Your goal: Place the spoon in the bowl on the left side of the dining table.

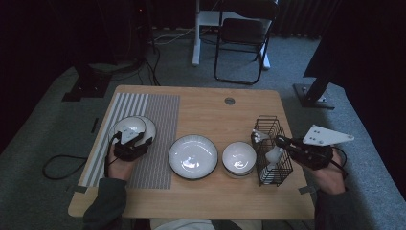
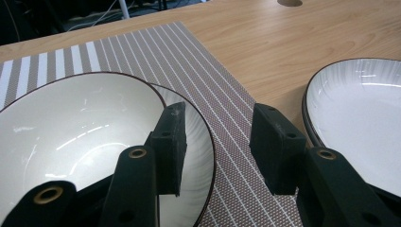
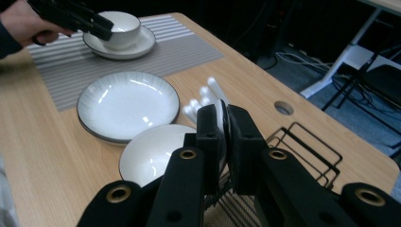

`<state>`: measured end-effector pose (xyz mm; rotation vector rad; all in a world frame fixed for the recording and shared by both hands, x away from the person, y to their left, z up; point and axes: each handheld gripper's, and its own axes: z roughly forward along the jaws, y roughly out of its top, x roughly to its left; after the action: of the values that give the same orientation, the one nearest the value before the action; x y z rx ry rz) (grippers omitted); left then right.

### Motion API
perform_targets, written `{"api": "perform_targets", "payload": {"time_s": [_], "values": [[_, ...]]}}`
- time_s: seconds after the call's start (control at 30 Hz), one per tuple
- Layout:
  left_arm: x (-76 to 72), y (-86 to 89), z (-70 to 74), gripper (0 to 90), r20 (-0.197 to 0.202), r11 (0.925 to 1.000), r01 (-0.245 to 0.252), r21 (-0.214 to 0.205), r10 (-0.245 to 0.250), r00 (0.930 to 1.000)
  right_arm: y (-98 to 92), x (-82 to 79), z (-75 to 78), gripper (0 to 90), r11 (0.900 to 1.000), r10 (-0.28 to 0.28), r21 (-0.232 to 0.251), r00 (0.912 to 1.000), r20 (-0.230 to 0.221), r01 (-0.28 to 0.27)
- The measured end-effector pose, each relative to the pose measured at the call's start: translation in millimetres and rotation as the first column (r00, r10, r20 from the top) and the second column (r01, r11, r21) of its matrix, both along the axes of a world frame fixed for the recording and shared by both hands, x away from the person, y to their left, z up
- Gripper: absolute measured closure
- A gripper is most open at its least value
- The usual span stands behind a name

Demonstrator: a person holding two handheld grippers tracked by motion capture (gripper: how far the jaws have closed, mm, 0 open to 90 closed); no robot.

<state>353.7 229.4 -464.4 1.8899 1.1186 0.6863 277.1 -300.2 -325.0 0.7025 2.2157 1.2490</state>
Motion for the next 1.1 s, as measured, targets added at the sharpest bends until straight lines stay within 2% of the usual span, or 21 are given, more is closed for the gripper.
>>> {"api": "perform_targets", "payload": {"time_s": [0.47,0.7,0.8,1.1], "values": [[-0.2,-0.1,0.0,57.0,-0.001,1.0,0.001,-0.001,-0.001,1.0,24.5,1.9,11.3,84.5,0.9973,0.069,0.023,0.9972,0.027,-0.07],[-0.4,-0.7,0.0,57.0,-0.001,1.0,0.005,0.002,-0.005,1.0,40.3,5.3,4.4,84.5,0.9945,0.095,0.041,0.9952,0.022,-0.096],[-0.9,0.2,0.2,57.0,0.0,1.0,0.001,-0.002,-0.001,1.0,50.3,7.0,-3.5,84.5,0.9899,0.117,0.078,0.9929,0.022,-0.118],[-3.6,-1.9,-0.6,57.0,-0.002,1.0,0.007,-0.004,-0.007,1.0,74.6,12.2,-19.1,84.5,0.9873,0.134,0.086,0.9909,-0.001,-0.134]]}}
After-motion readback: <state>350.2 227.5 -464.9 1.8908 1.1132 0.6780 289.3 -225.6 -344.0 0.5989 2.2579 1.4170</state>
